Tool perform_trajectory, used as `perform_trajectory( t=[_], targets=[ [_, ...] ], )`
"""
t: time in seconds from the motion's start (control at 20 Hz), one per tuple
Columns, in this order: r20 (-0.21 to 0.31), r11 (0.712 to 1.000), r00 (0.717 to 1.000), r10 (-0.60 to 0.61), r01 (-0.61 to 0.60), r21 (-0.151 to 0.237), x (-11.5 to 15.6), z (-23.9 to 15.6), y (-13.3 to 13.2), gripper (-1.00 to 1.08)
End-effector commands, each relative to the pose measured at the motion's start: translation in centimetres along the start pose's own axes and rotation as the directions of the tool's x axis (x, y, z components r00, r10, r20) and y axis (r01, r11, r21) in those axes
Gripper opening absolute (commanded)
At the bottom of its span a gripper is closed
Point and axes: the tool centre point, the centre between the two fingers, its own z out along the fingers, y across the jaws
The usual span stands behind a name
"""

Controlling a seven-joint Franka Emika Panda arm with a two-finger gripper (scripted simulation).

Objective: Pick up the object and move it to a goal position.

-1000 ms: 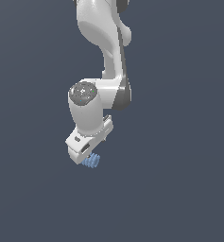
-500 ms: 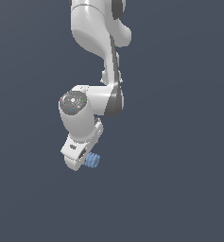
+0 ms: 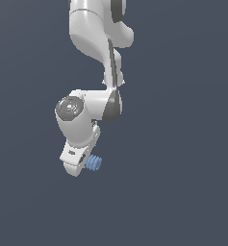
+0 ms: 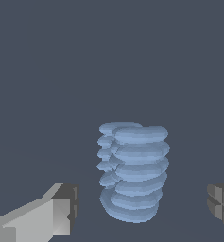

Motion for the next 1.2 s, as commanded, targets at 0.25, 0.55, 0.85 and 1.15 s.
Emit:
perform_trajectory(
  t=[0.25,0.55,0.85,1.15],
  targets=[
    [0.000,1.000,1.000,-0.007,0.007,0.000,-0.1,0.5,0.0,1.00],
    [0.000,1.000,1.000,-0.010,0.010,0.000,-0.1,3.5,-0.1,1.00],
    [0.000,1.000,1.000,-0.011,0.011,0.000,-0.1,5.2,0.0,1.00],
    [0.000,1.000,1.000,-0.011,0.011,0.000,-0.1,5.1,0.1,-1.00]
  ],
)
